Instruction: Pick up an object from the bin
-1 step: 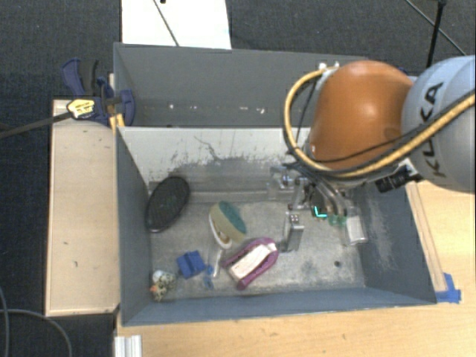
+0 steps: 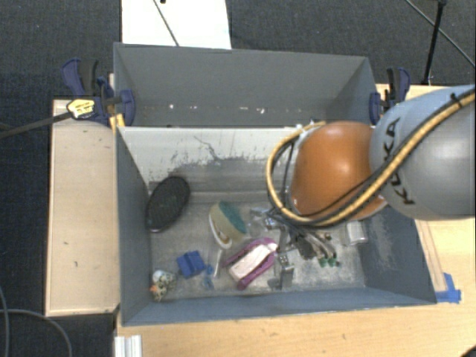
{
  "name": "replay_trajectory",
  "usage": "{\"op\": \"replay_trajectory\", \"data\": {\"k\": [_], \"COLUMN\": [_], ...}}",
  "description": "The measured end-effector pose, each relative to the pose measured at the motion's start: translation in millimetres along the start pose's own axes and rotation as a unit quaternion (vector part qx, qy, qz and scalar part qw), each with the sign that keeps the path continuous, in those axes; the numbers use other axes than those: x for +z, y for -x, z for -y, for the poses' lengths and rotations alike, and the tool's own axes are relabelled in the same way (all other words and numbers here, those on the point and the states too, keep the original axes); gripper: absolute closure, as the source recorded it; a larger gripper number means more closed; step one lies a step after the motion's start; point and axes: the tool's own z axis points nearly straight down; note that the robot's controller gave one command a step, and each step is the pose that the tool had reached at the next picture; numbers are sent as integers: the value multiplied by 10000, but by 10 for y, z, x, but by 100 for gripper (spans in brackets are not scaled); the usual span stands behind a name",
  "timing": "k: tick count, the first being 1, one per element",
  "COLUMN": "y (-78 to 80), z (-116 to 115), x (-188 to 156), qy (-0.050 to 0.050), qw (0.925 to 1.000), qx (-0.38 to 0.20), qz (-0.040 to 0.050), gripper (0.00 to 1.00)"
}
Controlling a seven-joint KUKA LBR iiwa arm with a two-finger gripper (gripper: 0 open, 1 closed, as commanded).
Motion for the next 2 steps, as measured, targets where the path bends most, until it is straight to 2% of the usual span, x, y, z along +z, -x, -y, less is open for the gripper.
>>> {"op": "replay_trajectory", "data": {"k": [1,2], "y": [153,154], "z": [-84,-89], "x": [927,909], "qy": [-4,1], "qw": [9960,9963], "qx": [-894,-864], "qz": [12,20], "gripper": [0,100]}}
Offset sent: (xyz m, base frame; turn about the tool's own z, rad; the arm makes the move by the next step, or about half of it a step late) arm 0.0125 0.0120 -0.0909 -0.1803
